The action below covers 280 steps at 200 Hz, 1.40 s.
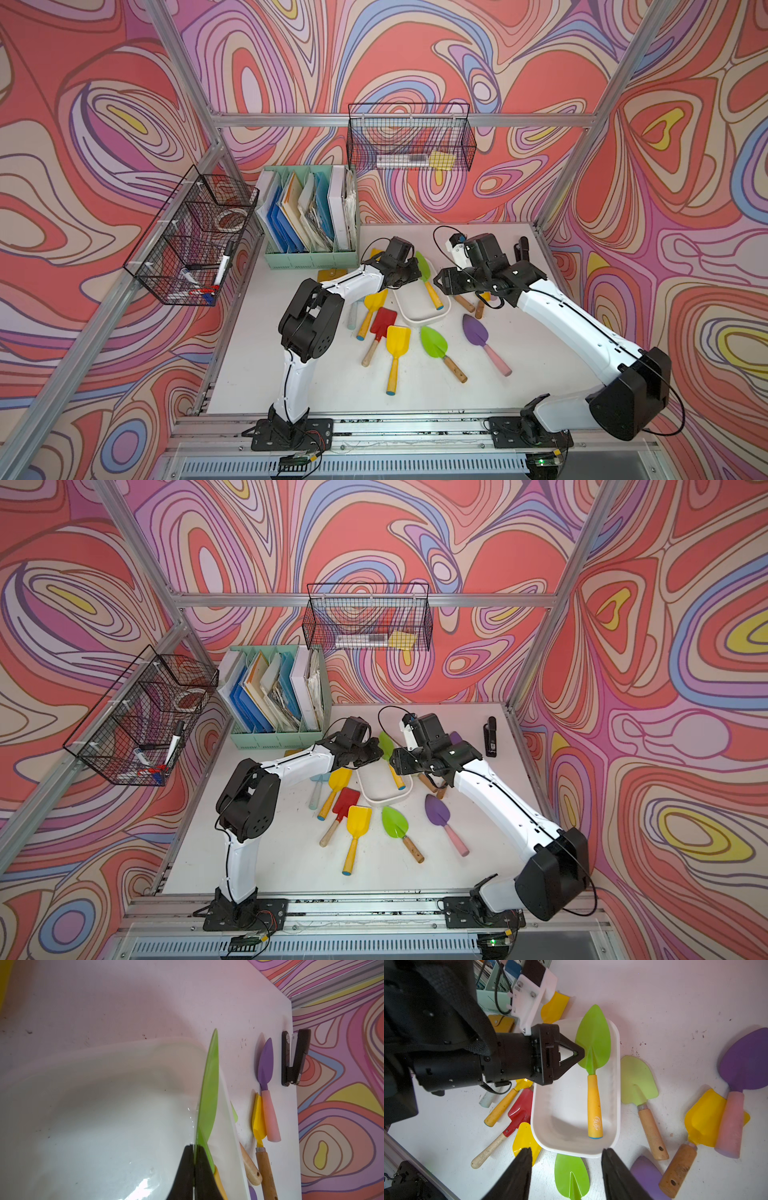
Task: Put the shovel into the storage box
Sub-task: Place the shovel in the storage box.
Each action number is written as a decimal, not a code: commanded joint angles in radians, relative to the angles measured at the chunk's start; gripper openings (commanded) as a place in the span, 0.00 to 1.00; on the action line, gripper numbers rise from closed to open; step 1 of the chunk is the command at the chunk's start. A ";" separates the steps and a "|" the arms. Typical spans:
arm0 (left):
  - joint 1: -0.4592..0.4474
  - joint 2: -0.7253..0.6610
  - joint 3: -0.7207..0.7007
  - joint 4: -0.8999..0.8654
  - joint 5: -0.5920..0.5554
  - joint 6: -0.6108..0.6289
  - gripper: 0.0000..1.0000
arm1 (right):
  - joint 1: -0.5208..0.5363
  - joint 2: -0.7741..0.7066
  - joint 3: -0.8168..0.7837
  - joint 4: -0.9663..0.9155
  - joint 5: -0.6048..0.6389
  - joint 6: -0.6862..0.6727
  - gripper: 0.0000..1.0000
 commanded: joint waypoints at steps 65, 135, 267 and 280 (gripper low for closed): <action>-0.012 0.097 0.094 -0.120 -0.047 0.018 0.00 | 0.005 -0.020 -0.019 0.005 0.005 -0.007 0.55; -0.014 0.145 0.143 -0.183 -0.045 0.023 0.00 | 0.005 -0.016 -0.024 0.010 0.002 -0.007 0.55; -0.013 0.132 0.206 -0.265 -0.064 0.052 0.69 | 0.005 -0.023 -0.033 0.011 0.000 -0.007 0.55; -0.014 0.123 0.222 -0.290 -0.079 0.061 0.77 | 0.006 -0.026 -0.032 0.007 0.009 -0.002 0.54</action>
